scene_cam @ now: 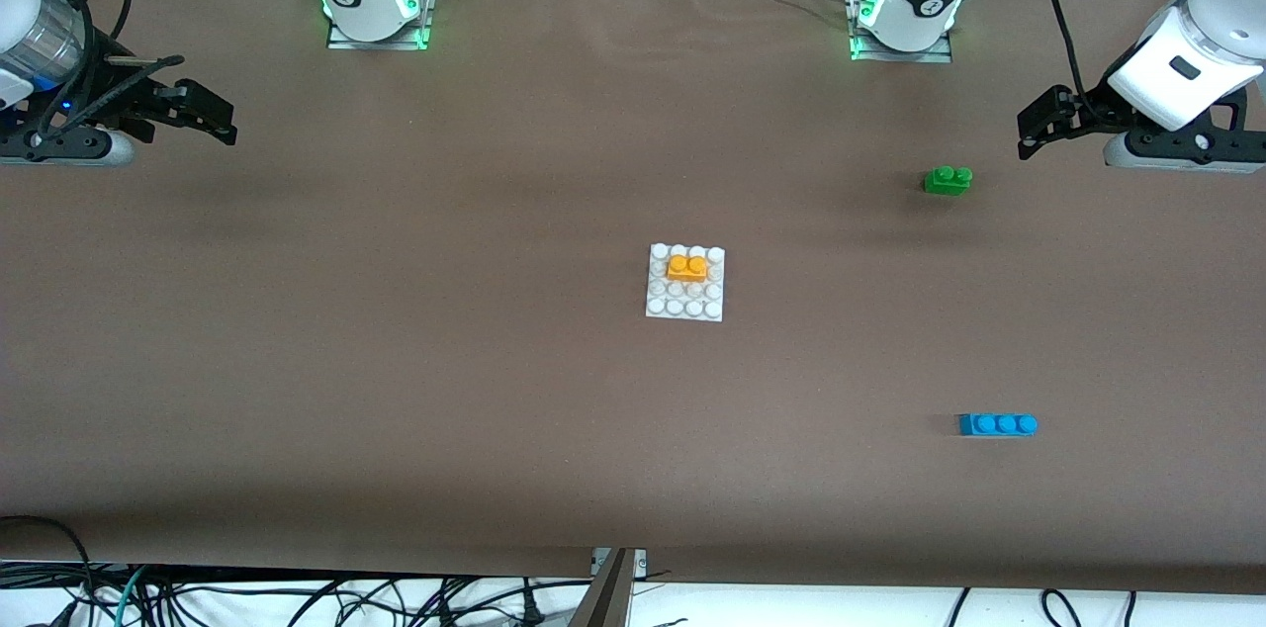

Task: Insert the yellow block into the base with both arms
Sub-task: 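Open the left gripper and lift it away from the plate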

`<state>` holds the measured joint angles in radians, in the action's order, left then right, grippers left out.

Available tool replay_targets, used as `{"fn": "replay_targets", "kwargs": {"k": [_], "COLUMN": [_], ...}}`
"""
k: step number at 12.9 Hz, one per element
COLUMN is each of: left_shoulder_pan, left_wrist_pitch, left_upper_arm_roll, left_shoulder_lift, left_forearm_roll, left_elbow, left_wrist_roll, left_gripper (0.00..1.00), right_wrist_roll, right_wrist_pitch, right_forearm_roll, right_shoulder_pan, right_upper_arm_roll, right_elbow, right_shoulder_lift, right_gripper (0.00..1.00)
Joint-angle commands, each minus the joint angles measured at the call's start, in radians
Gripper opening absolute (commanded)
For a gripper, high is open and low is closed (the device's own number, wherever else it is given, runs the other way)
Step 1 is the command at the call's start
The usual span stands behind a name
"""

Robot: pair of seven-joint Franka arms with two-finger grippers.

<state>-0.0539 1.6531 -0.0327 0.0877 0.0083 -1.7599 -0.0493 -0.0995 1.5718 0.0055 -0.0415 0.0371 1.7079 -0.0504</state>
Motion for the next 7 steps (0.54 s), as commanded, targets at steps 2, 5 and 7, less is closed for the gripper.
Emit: {"fn": "replay_targets", "kwargs": {"k": [2, 5, 7], "left_shoulder_pan": [-0.003, 0.005, 0.006], "left_wrist_pitch": [-0.056, -0.062, -0.065], "left_upper_arm_roll": [0.02, 0.033, 0.037], "left_shoulder_lift": [-0.074, -0.072, -0.072], "left_forearm_roll": [0.004, -0.034, -0.034], "left_elbow": [0.103, 0.103, 0.103], "left_wrist_roll": [0.022, 0.022, 0.022], "left_gripper": [1.0, 1.0, 1.0], "right_wrist_roll": [0.02, 0.02, 0.021], "right_wrist_pitch": [0.008, -0.012, -0.025], "right_forearm_roll": [-0.004, -0.004, -0.002], "right_shoulder_pan": [0.003, 0.003, 0.003], "right_upper_arm_roll": [-0.002, -0.003, -0.02], "right_elbow": [0.004, -0.007, -0.016], "right_shoulder_lift": [-0.009, -0.023, -0.04], "right_gripper": [0.99, 0.99, 0.99]}}
